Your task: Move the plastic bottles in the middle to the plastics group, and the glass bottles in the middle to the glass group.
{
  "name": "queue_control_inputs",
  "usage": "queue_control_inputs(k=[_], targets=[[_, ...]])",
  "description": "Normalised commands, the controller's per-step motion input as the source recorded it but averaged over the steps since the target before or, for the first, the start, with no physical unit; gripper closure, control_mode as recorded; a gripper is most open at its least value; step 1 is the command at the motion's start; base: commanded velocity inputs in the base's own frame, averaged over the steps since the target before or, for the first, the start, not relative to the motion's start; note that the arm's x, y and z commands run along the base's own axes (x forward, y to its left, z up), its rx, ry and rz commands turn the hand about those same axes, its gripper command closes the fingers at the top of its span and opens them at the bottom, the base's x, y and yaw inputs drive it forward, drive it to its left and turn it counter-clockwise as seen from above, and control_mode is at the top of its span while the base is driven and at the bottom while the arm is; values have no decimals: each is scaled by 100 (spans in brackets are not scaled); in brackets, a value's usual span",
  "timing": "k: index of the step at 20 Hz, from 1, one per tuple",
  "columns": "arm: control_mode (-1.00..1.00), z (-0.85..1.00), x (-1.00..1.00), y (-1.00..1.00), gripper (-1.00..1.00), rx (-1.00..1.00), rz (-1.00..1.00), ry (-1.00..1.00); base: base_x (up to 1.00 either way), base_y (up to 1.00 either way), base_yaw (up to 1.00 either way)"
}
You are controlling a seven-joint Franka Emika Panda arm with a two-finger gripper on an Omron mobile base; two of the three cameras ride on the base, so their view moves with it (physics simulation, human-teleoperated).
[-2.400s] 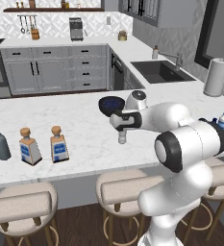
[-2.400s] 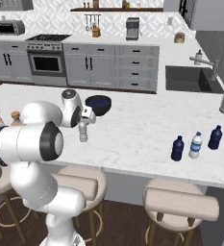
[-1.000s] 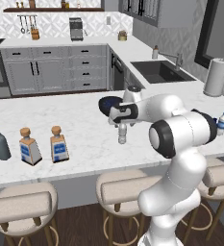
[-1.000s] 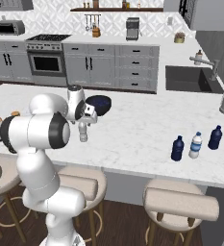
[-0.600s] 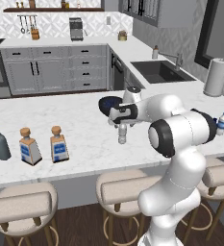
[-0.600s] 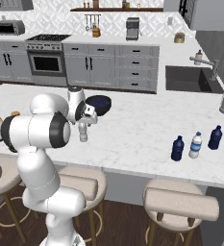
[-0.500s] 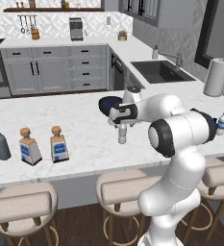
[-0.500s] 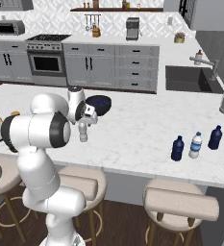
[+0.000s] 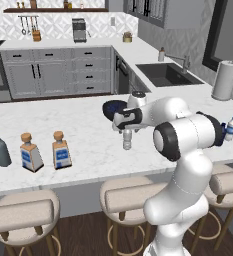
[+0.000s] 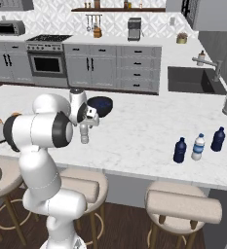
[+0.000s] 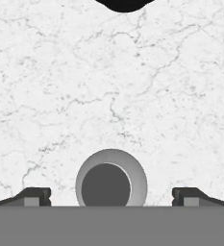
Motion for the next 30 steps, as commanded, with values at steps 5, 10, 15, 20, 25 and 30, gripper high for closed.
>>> queue_control_inputs(k=[5,10,15,20,25,30], targets=[[-100,-1,2,0,-100,0,0,-1,0,0,0],[-100,-1,0,0,-100,0,0,-8,0,0,0],[-100,-8,0,0,-100,0,0,-5,0,0,0],[-100,0,0,0,100,0,0,0,0,0,0],[-100,0,0,0,100,0,0,0,0,0,0],[-100,26,0,-5,100,0,0,5,0,0,0]])
